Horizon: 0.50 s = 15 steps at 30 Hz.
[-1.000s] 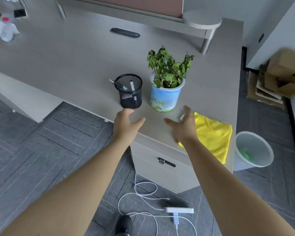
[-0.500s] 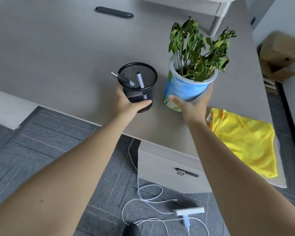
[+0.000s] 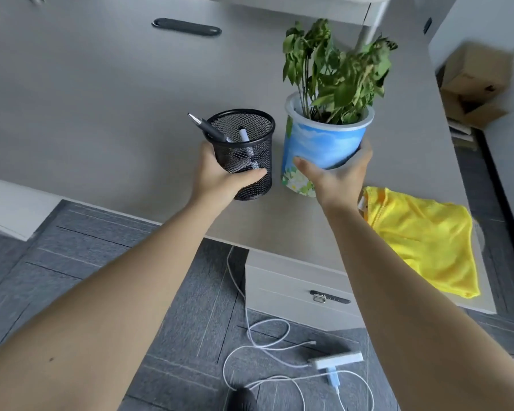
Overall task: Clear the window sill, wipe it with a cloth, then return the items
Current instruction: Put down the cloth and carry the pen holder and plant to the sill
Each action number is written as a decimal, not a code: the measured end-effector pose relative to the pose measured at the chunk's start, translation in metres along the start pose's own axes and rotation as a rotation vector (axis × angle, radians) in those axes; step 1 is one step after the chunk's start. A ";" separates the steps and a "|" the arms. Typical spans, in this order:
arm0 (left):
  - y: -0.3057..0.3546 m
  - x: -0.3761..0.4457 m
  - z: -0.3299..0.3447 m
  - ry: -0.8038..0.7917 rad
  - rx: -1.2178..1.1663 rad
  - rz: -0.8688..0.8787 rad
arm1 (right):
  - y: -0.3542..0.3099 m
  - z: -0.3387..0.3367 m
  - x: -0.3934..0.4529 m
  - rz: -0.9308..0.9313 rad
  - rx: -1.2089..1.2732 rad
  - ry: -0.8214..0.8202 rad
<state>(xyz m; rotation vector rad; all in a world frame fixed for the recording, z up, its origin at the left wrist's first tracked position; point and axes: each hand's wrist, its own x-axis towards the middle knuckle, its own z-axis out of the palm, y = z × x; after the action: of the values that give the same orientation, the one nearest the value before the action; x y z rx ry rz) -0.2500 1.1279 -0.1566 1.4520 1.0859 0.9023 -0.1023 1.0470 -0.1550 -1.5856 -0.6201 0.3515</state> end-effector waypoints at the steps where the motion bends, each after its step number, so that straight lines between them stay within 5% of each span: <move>1: 0.006 -0.002 -0.001 -0.008 0.002 0.003 | -0.007 -0.004 -0.001 -0.005 0.001 -0.006; 7: 0.057 -0.030 0.010 -0.090 0.027 0.051 | -0.050 -0.055 -0.010 -0.064 0.018 0.013; 15: 0.110 -0.108 0.096 -0.277 0.044 0.112 | -0.086 -0.197 -0.053 -0.017 -0.039 0.237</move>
<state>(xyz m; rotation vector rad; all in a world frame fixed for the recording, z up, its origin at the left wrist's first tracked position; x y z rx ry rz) -0.1752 0.9930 -0.0606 1.6324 0.8300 0.7311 -0.0482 0.8575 -0.0546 -1.6286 -0.4597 0.1366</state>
